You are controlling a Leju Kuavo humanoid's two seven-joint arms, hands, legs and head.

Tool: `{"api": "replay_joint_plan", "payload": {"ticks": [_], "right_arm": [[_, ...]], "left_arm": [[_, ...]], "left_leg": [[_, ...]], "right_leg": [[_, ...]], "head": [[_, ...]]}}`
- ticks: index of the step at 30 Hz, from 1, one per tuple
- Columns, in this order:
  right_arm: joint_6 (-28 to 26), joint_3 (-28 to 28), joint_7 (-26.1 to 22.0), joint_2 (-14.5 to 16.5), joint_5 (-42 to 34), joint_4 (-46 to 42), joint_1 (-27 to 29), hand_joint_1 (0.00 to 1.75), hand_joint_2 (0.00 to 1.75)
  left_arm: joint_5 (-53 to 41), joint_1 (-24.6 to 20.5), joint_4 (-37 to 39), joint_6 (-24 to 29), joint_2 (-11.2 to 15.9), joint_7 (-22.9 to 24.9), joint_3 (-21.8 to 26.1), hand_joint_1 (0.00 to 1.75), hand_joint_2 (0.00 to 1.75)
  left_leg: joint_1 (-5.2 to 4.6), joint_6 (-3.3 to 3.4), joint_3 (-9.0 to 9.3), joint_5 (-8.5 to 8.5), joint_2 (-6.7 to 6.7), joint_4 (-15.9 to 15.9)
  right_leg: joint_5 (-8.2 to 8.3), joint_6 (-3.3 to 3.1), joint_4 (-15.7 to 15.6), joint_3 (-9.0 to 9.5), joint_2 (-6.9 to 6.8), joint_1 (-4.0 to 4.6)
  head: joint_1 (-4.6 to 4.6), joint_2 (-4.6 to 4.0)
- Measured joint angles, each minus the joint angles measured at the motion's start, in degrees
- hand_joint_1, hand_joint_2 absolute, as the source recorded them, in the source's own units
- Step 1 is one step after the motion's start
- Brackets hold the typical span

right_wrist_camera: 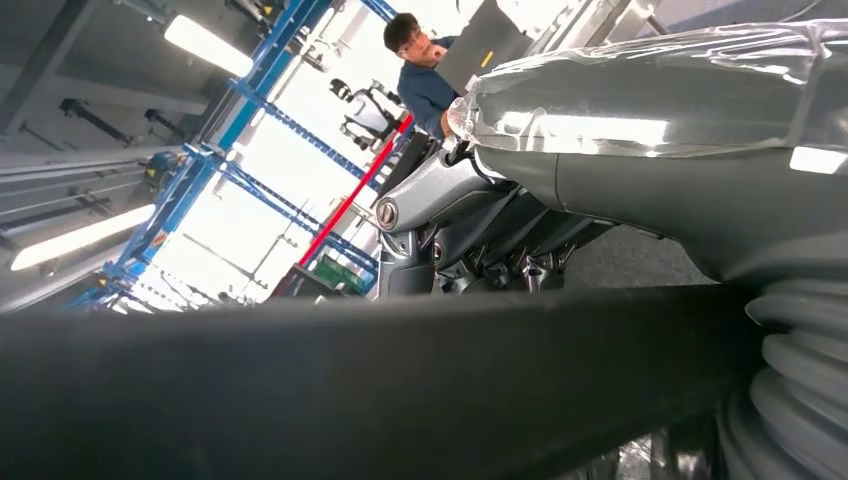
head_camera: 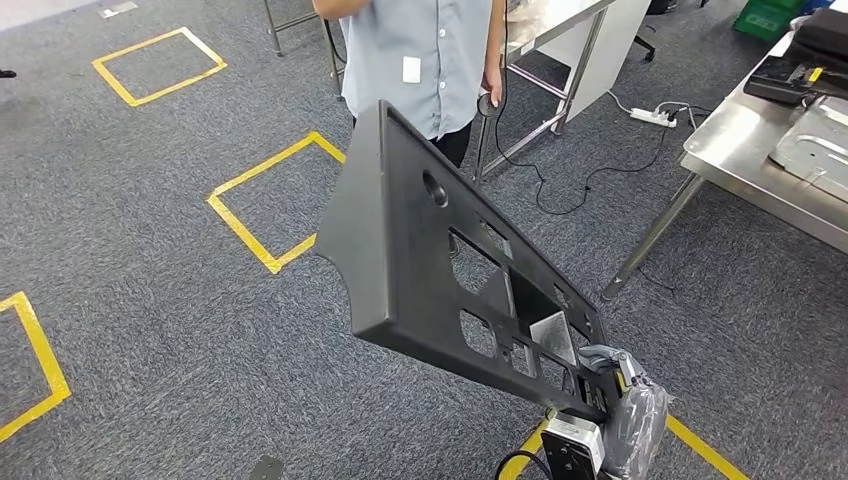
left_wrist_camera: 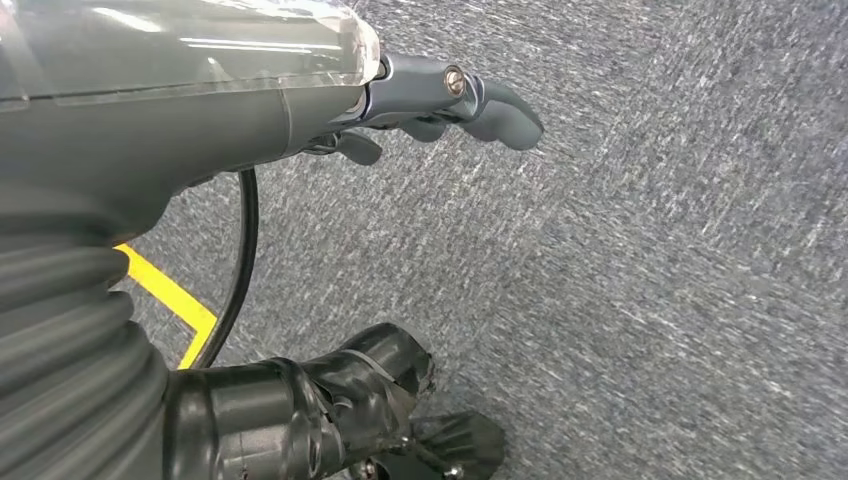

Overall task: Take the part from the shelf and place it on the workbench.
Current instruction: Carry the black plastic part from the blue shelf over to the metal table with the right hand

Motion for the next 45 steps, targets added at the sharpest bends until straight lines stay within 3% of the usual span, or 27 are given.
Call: {"api": "replay_joint_plan", "payload": {"ticks": [1, 3, 5, 7, 8, 9, 10, 11, 13, 15, 18, 20, 22, 23, 24, 25, 27, 29, 30, 32, 34, 37, 39, 40, 41, 43, 45], "right_arm": [[0.00, 0.00, 0.00, 0.00, 0.00, -0.01, 0.04, 1.75, 1.75], [-0.01, 0.00, -0.01, -0.01, -0.01, -0.01, 0.15, 1.75, 1.75], [-0.02, 0.00, -0.02, -0.01, -0.01, -0.01, 0.09, 1.75, 1.75], [-0.02, 0.00, -0.01, -0.02, -0.03, 0.01, 0.05, 1.75, 1.75], [-0.02, 0.00, 0.02, -0.03, -0.05, 0.04, 0.09, 1.75, 1.75], [-0.02, 0.00, 0.04, -0.04, -0.09, 0.07, 0.13, 1.75, 1.75], [-0.02, 0.00, 0.07, -0.05, -0.14, 0.09, 0.14, 1.75, 1.75], [-0.02, 0.00, 0.12, -0.06, -0.18, 0.10, 0.11, 1.75, 1.75], [-0.02, 0.02, 0.21, -0.07, -0.26, 0.11, -0.02, 1.75, 1.75], [-0.02, 0.04, 0.27, -0.09, -0.29, 0.14, -0.10, 1.75, 1.75], [-0.03, 0.05, 0.32, -0.13, -0.34, 0.13, -0.09, 1.75, 1.75], [-0.03, 0.11, 0.33, -0.13, -0.35, 0.11, -0.18, 1.75, 1.75], [-0.02, 0.16, 0.33, -0.13, -0.36, 0.13, -0.25, 1.75, 1.75], [-0.02, 0.17, 0.33, -0.13, -0.37, 0.16, -0.25, 1.75, 1.75], [-0.01, 0.17, 0.33, -0.13, -0.38, 0.20, -0.25, 1.75, 1.75], [-0.01, 0.17, 0.33, -0.13, -0.39, 0.23, -0.25, 1.75, 1.75], [0.00, 0.17, 0.33, -0.13, -0.40, 0.27, -0.26, 1.75, 1.75], [0.00, 0.18, 0.33, -0.14, -0.43, 0.28, -0.34, 1.75, 1.75], [0.00, 0.18, 0.33, -0.15, -0.44, 0.29, -0.36, 1.75, 1.75], [0.00, 0.18, 0.33, -0.17, -0.46, 0.29, -0.34, 1.75, 1.75], [-0.01, 0.17, 0.33, -0.21, -0.46, 0.28, -0.32, 1.75, 1.75], [-0.02, 0.18, 0.33, -0.31, -0.48, 0.30, -0.46, 1.75, 1.75], [-0.02, 0.17, 0.33, -0.40, -0.58, 0.40, -0.41, 1.75, 1.75], [-0.02, 0.17, 0.33, -0.44, -0.65, 0.45, -0.39, 1.75, 1.75], [-0.02, 0.17, 0.33, -0.47, -0.69, 0.49, -0.39, 1.75, 1.75], [-0.02, 0.17, 0.31, -0.48, -0.72, 0.51, -0.45, 1.75, 1.75], [-0.02, 0.17, 0.29, -0.48, -0.75, 0.54, -0.49, 1.75, 1.75]], "left_arm": [[-0.01, -0.03, 0.00, 0.00, -0.03, 0.00, 0.00, 0.00, 1.75], [-0.02, -0.05, 0.00, 0.00, -0.08, 0.01, 0.01, 0.00, 1.75], [-0.03, -0.01, 0.00, 0.00, -0.11, 0.02, 0.02, 0.00, 1.75], [-0.04, 0.15, 0.00, 0.00, -0.11, 0.04, 0.02, 0.00, 1.75], [-0.04, 0.22, 0.00, 0.00, -0.11, 0.05, 0.02, 0.00, 1.75], [-0.04, 0.25, 0.00, 0.00, -0.11, 0.06, 0.02, 0.00, 1.75], [-0.05, 0.25, 0.00, -0.01, -0.11, 0.06, 0.02, 0.00, 1.75], [-0.05, 0.23, 0.00, -0.01, -0.11, 0.06, 0.02, 0.00, 1.75], [-0.06, 0.20, 0.00, -0.03, -0.10, 0.06, 0.02, 0.00, 1.75], [-0.07, 0.15, 0.00, -0.04, -0.09, 0.05, 0.02, 0.00, 1.75], [-0.13, -0.02, 0.00, -0.08, -0.11, 0.02, 0.02, 0.00, 1.75], [-0.21, -0.11, 0.00, -0.10, -0.11, -0.03, 0.02, 0.00, 1.75], [-0.24, -0.05, 0.00, -0.15, -0.10, -0.07, 0.02, 0.00, 1.75], [-0.24, 0.04, 0.00, -0.20, -0.10, -0.09, 0.02, 0.00, 1.75], [-0.23, 0.13, 0.00, -0.26, -0.09, -0.15, 0.02, 0.00, 1.75], [-0.23, 0.19, 0.00, -0.33, -0.09, -0.22, 0.02, 0.00, 1.75], [-0.23, 0.20, 0.00, -0.43, -0.02, -0.38, 0.02, 0.00, 1.75], [-0.24, 0.13, 0.00, -0.50, 0.10, -0.51, 0.02, 0.00, 1.75], [-0.24, 0.09, 0.00, -0.54, 0.15, -0.59, 0.02, 0.00, 1.75], [-0.24, 0.00, 0.00, -0.62, 0.10, -0.73, 0.02, 0.00, 1.75], [-0.23, -0.03, 0.00, -0.66, 0.03, -0.84, 0.03, 0.00, 1.75], [-0.23, 0.07, 0.00, -0.79, 0.02, -0.88, 0.05, 0.00, 1.75], [-0.23, 0.22, 0.00, -0.92, 0.02, -0.87, 0.06, 0.00, 1.75], [-0.23, 0.25, 0.00, -0.96, 0.02, -0.86, 0.07, 0.00, 1.75], [-0.23, 0.25, 0.00, -0.98, 0.02, -0.86, 0.07, 0.00, 1.75], [-0.23, 0.20, 0.00, -0.98, 0.02, -0.87, 0.07, 0.00, 1.75], [-0.23, 0.15, 0.00, -0.98, 0.03, -0.87, 0.07, 0.00, 1.75]], "left_leg": [[0.02, 0.29, 0.08, 0.19, 0.35, -0.19], [0.23, 1.03, 0.31, 0.67, 1.12, -0.78], [0.38, 1.53, 0.40, 0.92, 2.00, -1.19], [0.35, 1.63, 0.37, 0.80, 2.92, -1.19], [0.34, 1.61, 0.41, 0.70, 3.41, -1.17], [0.35, 1.55, 0.50, 0.58, 3.87, -1.15], [0.38, 1.44, 0.67, 0.42, 4.30, -1.13], [0.40, 1.26, 0.91, 0.22, 4.68, -1.10], [0.20, 0.66, 1.34, -0.21, 5.33, -0.99], [-0.02, 0.01, 1.61, -0.48, 5.94, -1.01], [0.18, -0.91, 1.87, -1.23, 6.06, -0.65], [0.37, -1.27, 0.11, -4.01, 4.35, 3.63], [0.38, -1.35, -3.75, -7.76, 2.95, 11.63], [0.38, -1.34, -5.39, -8.61, 2.75, 14.73], [0.38, -1.26, -6.23, -8.35, 2.67, 16.01], [0.37, -1.08, -5.95, -6.87, 2.62, 14.84], [0.27, -0.37, -2.97, -2.43, 1.55, 7.44], [0.12, 0.24, -0.28, -0.11, 0.03, 1.06], [0.03, 0.41, 0.19, -0.01, -0.42, -0.10], [-0.01, 0.60, 0.43, 0.15, 0.08, -0.56], [0.31, 1.14, 0.68, 0.61, 0.91, -1.29], [0.46, 1.67, 0.84, 0.80, 2.35, -1.74], [0.45, 1.62, 0.92, 0.59, 3.36, -1.70], [0.47, 1.52, 1.05, 0.44, 3.84, -1.67], [0.51, 1.38, 1.27, 0.23, 4.26, -1.61], [0.44, 0.81, 1.79, -0.32, 4.95, -1.43], [0.20, 0.15, 2.16, -0.74, 5.45, -1.33]], "right_leg": [[0.06, 0.34, -0.07, -0.10, 0.20, -0.09], [-0.67, 0.96, 0.91, -0.56, -1.01, -0.14], [-3.60, 1.47, 5.80, -2.85, -3.08, -0.23], [-6.72, 1.96, 12.84, -6.42, -3.83, -0.44], [-7.04, 2.15, 14.80, -7.47, -3.93, -0.58], [-6.29, 2.28, 14.74, -7.53, -4.07, -0.71], [-4.56, 2.35, 12.43, -6.41, -4.39, -0.83], [-2.40, 2.34, 8.56, -4.46, -5.04, -0.92], [0.03, 1.94, 1.85, -1.12, -6.65, -0.59], [0.01, 1.22, -0.02, -0.36, -6.94, -0.08], [0.22, 0.05, -0.50, -0.17, -5.62, -0.19], [0.40, -0.73, -0.91, 0.12, -4.92, -0.43], [0.33, -1.14, -0.86, 0.11, -4.15, -0.25], [0.28, -1.24, -0.79, 0.13, -3.66, -0.15], [0.23, -1.30, -0.70, 0.16, -3.10, -0.06], [0.17, -1.31, -0.60, 0.22, -2.52, 0.02], [0.01, -1.24, -0.43, 0.40, -1.40, 0.10], [-0.13, -0.83, -0.18, 0.32, -0.49, 0.16], [-0.13, -0.51, -0.13, 0.18, -0.14, 0.08], [-0.01, 0.24, -0.26, -0.04, 0.46, -0.03], [-0.89, 0.90, 0.89, -0.59, -0.79, 0.03], [-5.69, 1.84, 9.88, -4.97, -3.63, -0.26], [-6.92, 2.36, 14.96, -7.76, -3.98, -0.66], [-5.87, 2.55, 14.53, -7.69, -4.13, -0.86], [-3.89, 2.66, 11.78, -6.39, -4.46, -1.02], [-0.46, 2.54, 3.88, -2.49, -6.16, -0.95], [0.38, 1.85, 0.00, -0.64, -7.08, -0.55]], "head": [[-0.01, 0.00], [0.03, 0.00], [0.09, 0.00], [0.11, -0.01], [0.11, -0.01], [0.11, -0.01], [0.11, -0.01], [0.11, -0.01], [0.10, 0.00], [0.08, 0.00], [0.07, 0.00], [0.03, 0.01], [0.01, 0.00], [0.01, 0.01], [0.01, 0.00], [0.01, 0.00], [0.02, -0.01], [0.03, 0.00], [0.02, 0.00], [0.01, 0.00], [0.08, 0.01], [0.18, 0.00], [0.18, -0.01], [0.19, -0.01], [0.18, -0.01], [0.19, -0.01], [0.15, 0.00]]}}
